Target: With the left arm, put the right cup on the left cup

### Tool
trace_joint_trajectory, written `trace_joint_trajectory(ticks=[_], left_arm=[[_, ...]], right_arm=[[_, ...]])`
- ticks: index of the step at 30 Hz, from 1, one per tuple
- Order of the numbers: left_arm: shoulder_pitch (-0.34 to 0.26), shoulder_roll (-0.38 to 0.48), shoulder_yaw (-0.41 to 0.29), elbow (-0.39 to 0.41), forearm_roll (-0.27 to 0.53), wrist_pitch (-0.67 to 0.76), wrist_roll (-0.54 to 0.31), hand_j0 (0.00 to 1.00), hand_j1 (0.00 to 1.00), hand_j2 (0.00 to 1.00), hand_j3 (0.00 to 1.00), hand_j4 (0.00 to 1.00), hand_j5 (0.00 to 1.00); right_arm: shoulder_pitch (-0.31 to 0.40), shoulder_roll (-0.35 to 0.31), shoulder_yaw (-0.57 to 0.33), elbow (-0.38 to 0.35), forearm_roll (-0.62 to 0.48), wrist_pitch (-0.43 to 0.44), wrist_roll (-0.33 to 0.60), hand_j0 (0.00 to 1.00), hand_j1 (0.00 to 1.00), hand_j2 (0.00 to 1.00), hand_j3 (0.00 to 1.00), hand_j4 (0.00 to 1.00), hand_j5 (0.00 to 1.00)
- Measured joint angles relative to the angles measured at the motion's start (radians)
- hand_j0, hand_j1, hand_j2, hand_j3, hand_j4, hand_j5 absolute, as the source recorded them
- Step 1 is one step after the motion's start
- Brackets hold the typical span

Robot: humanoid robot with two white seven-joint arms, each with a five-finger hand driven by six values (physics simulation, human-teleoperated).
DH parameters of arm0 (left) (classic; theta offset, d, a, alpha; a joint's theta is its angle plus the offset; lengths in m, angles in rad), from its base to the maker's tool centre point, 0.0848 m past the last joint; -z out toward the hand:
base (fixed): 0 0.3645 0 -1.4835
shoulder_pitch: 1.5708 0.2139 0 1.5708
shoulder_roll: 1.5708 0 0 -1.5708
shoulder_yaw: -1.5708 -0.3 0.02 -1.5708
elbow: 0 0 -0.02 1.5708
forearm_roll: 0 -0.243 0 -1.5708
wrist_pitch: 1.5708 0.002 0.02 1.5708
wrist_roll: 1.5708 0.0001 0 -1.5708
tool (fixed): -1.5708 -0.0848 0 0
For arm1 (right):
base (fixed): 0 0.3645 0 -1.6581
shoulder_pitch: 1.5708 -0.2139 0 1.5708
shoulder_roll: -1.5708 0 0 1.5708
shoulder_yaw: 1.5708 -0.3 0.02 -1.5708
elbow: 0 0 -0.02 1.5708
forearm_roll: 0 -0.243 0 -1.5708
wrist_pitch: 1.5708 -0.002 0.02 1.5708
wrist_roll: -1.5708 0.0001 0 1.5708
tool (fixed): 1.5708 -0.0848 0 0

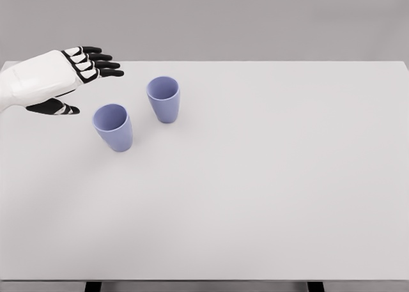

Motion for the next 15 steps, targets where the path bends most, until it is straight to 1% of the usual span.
trace_joint_trajectory(ticks=[7,11,14,15], left_arm=[[-0.003,0.004,-0.001,-0.002,-0.002,0.0,0.0,1.0,1.0,1.0,1.0,1.0,1.0],[0.021,0.01,-0.003,-0.002,-0.007,0.0,-0.017,1.0,1.0,1.0,1.0,1.0,1.0],[0.002,0.024,0.0,-0.003,-0.006,0.0,-0.022,1.0,1.0,1.0,1.0,1.0,1.0],[-0.025,0.043,0.002,-0.011,-0.004,0.0,-0.023,1.0,1.0,1.0,1.0,1.0,1.0]], right_arm=[[0.002,0.0,0.0,0.001,-0.003,0.0,0.002,1.0,1.0,1.0,1.0,1.0,1.0],[0.002,0.0,-0.001,0.001,-0.003,0.0,0.002,1.0,1.0,1.0,1.0,1.0,1.0],[0.002,0.0,-0.001,0.001,-0.003,0.0,0.002,1.0,1.0,1.0,1.0,1.0,1.0],[0.002,0.0,-0.001,0.001,-0.003,0.0,0.002,1.0,1.0,1.0,1.0,1.0,1.0]])
